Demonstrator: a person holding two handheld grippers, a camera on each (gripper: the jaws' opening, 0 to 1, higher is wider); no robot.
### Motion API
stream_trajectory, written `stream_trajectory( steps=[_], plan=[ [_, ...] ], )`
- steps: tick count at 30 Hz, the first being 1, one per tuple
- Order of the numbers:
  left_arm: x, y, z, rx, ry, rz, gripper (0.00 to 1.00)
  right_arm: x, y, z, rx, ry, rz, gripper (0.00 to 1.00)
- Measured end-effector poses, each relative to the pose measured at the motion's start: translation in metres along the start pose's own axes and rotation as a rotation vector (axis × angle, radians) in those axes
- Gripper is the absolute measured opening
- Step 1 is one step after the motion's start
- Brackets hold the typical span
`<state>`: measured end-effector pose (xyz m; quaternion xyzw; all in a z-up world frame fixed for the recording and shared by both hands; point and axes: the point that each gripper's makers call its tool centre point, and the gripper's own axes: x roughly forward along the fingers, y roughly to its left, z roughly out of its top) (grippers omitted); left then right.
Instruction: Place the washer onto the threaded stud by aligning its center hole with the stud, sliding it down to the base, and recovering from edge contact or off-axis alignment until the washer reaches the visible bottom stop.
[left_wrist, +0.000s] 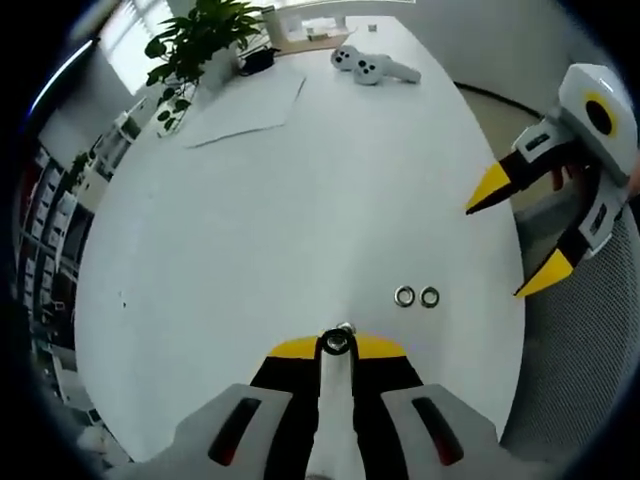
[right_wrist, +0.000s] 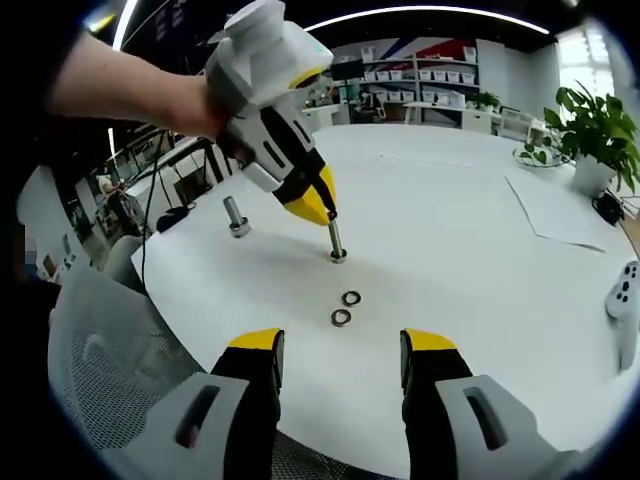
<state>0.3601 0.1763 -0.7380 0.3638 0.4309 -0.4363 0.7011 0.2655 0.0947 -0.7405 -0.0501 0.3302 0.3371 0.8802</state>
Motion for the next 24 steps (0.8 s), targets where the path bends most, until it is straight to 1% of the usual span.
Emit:
stream_trajectory(
  steps=[10,16,24],
  plan=[
    [0.015,-0.002,-0.004,0.012,0.033,-0.027,0.08,0.000,-0.001,0.000,0.002,0.000,-0.004,0.49],
    [0.024,-0.004,-0.012,0.013,0.076,-0.049,0.08,0.000,-0.001,0.000,0.003,0.001,-0.006,0.49],
    [0.030,-0.006,-0.022,0.009,0.109,-0.062,0.08,0.000,-0.002,-0.001,0.002,0.002,-0.007,0.49]
  ],
)
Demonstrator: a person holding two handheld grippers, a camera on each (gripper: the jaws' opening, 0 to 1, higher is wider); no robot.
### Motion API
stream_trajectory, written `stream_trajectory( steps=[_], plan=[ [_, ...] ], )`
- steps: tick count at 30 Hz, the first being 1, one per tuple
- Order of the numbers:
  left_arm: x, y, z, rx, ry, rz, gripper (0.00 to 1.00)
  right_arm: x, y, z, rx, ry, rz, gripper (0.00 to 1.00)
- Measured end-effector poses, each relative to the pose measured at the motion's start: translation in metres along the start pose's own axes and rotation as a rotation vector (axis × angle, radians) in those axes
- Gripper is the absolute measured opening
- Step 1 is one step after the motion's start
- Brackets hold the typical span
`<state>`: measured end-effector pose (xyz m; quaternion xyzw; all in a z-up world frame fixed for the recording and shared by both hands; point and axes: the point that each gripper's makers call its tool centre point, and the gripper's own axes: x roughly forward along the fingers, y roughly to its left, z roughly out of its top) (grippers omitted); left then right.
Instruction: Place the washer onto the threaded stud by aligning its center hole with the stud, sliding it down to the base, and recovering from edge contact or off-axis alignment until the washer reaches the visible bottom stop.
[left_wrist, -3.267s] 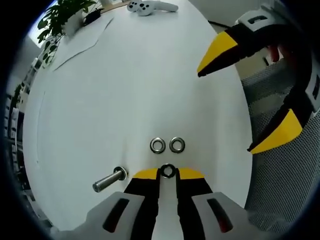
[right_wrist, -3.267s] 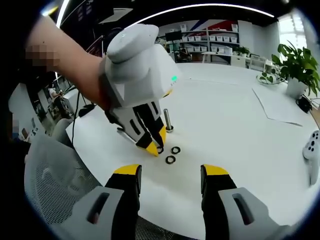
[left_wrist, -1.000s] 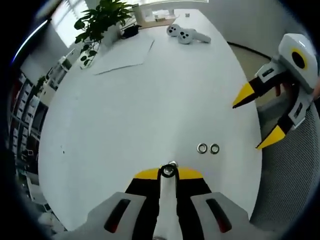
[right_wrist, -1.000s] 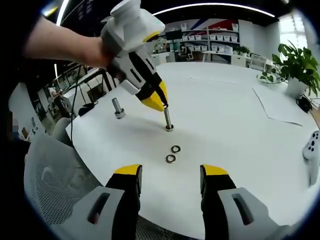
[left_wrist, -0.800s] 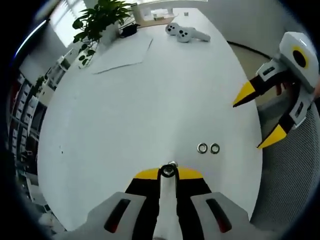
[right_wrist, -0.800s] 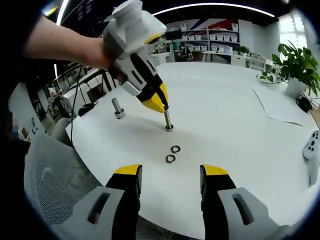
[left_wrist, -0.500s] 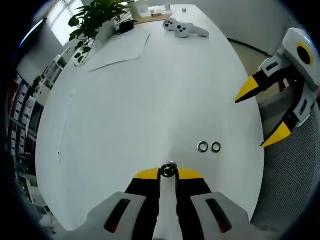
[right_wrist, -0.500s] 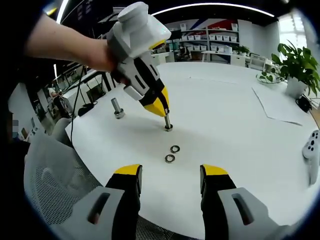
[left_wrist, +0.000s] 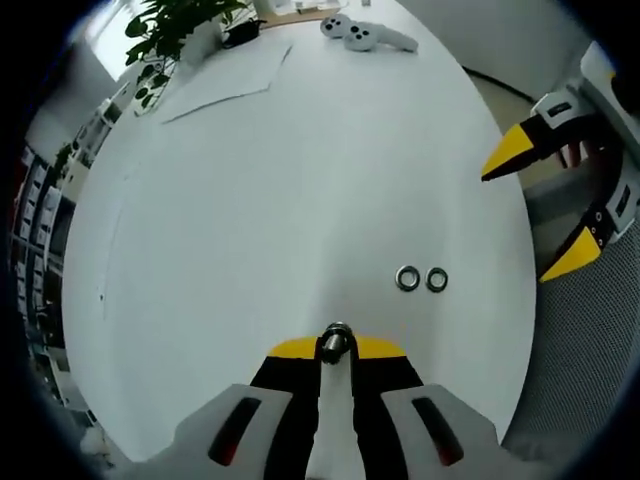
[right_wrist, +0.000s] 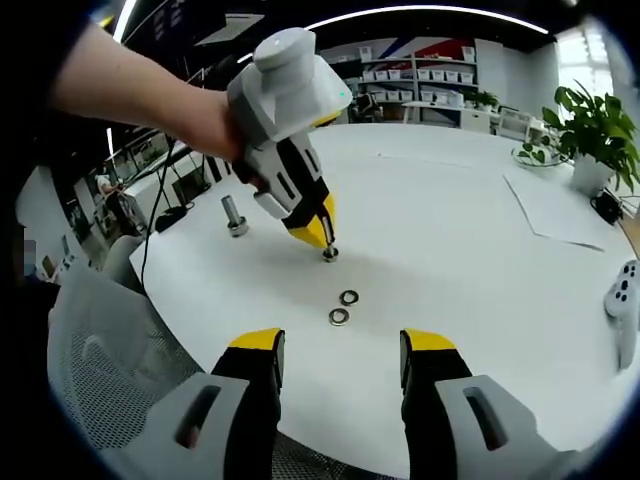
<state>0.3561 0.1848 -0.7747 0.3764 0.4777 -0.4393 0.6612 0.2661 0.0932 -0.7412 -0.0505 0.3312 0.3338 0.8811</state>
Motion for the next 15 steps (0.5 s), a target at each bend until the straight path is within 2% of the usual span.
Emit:
stream_trajectory(
  steps=[8,15],
  plan=[
    [0.008,-0.005,-0.013,-0.019,0.042,-0.019,0.08,0.000,0.000,0.000,-0.001,0.001,0.001,0.49],
    [0.010,-0.004,-0.014,-0.027,0.051,-0.025,0.09,0.000,0.000,0.000,-0.001,0.001,-0.001,0.48]
  ],
)
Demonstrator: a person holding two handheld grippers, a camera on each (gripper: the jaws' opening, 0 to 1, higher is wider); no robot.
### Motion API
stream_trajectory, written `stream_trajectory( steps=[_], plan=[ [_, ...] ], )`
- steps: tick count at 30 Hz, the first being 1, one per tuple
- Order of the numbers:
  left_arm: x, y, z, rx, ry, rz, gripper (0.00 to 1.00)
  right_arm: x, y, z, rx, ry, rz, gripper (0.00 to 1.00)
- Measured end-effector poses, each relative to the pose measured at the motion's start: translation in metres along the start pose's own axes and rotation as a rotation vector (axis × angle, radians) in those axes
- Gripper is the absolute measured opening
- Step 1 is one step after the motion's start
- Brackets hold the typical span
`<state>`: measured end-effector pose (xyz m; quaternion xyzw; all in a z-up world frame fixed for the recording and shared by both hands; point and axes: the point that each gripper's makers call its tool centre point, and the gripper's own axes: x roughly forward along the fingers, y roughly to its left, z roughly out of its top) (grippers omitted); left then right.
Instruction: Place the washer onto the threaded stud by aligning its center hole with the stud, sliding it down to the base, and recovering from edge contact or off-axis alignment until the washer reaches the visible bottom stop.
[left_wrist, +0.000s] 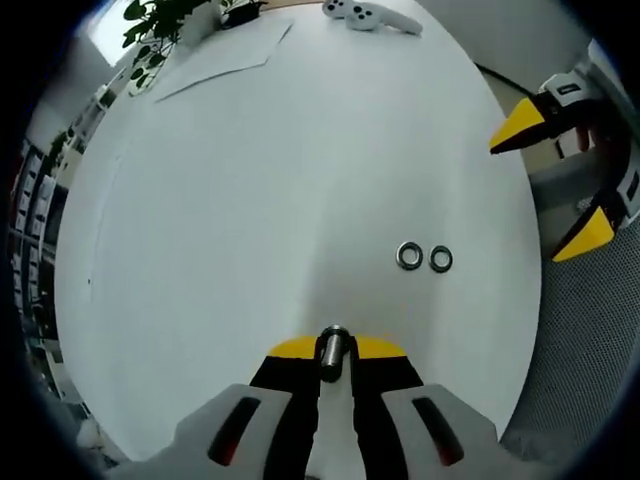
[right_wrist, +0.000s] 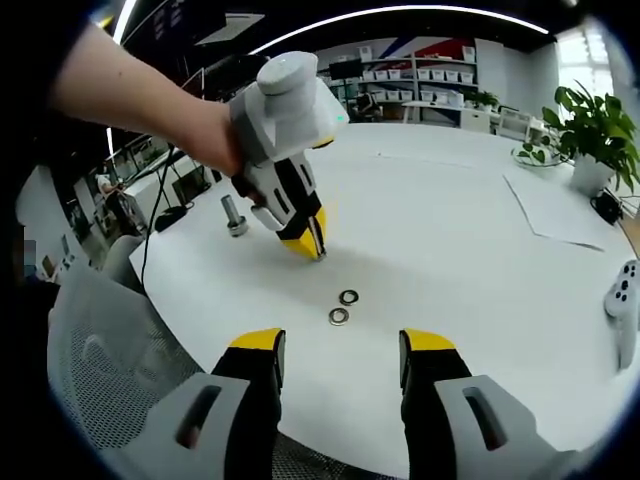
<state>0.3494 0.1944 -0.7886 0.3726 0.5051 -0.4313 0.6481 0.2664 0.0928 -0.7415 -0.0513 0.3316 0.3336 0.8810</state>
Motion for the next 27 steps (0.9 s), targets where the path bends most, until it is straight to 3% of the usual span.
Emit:
stream_trajectory(
  steps=[12,15,27],
  plan=[
    [0.000,0.000,0.000,-0.027,-0.011,-0.010,0.10,0.000,-0.001,0.000,-0.001,-0.001,-0.004,0.48],
    [-0.001,0.001,0.002,-0.033,-0.027,0.001,0.18,0.000,-0.001,0.000,-0.001,-0.001,-0.004,0.48],
    [-0.017,0.001,0.016,-0.075,-0.090,0.004,0.26,0.000,0.000,0.000,-0.002,0.000,-0.004,0.48]
  ],
)
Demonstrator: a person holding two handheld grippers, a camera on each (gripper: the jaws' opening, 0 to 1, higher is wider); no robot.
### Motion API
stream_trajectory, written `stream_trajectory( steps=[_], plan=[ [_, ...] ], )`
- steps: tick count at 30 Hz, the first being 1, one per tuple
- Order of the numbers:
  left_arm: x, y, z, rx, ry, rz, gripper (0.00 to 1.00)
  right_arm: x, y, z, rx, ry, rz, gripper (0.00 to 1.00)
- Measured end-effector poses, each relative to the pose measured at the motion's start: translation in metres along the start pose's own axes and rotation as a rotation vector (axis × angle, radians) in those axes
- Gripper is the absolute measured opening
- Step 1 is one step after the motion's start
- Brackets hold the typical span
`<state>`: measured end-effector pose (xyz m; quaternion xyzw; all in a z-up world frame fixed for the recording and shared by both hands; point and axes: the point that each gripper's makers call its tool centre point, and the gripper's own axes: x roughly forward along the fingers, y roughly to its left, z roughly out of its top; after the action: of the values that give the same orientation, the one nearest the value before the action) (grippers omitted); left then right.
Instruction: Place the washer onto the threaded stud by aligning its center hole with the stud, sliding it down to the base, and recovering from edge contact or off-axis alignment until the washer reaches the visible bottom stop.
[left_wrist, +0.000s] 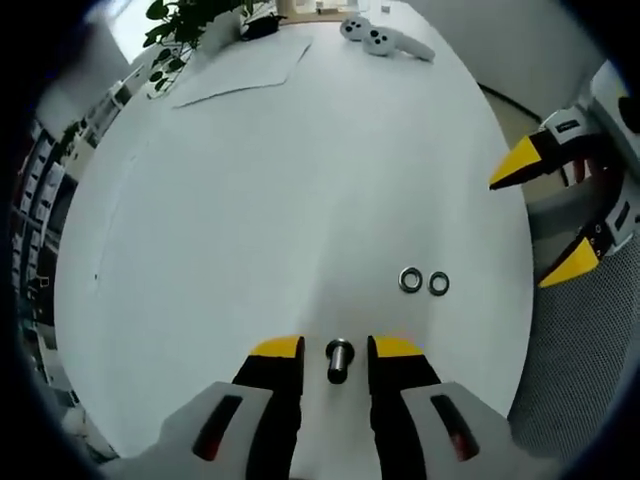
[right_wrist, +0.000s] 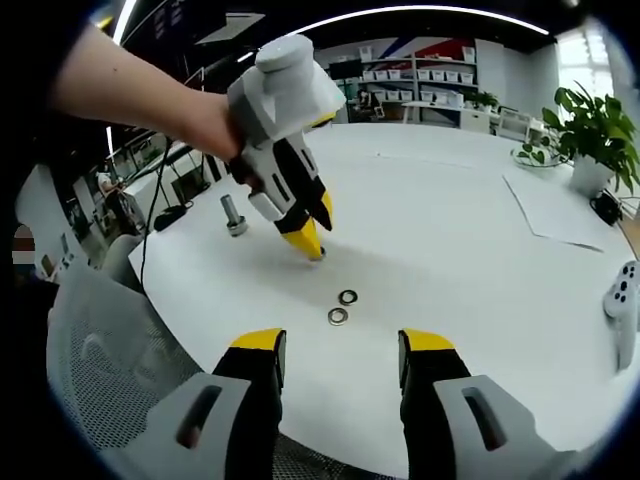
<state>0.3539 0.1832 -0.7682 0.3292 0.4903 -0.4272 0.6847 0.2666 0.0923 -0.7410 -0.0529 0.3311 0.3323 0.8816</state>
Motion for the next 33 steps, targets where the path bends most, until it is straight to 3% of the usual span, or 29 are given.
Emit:
stream_trajectory(
  steps=[17,22,33],
  plan=[
    [-0.008,-0.013,0.026,0.082,-0.014,-0.021,0.26,0.000,0.000,0.001,0.004,-0.006,-0.002,0.48],
    [-0.001,-0.024,0.028,0.199,0.022,-0.046,0.26,-0.001,-0.001,0.001,0.006,-0.008,-0.005,0.48],
    [0.012,-0.043,0.029,0.347,0.070,-0.113,0.26,0.000,-0.002,0.002,0.015,-0.013,-0.005,0.48]
  ],
)
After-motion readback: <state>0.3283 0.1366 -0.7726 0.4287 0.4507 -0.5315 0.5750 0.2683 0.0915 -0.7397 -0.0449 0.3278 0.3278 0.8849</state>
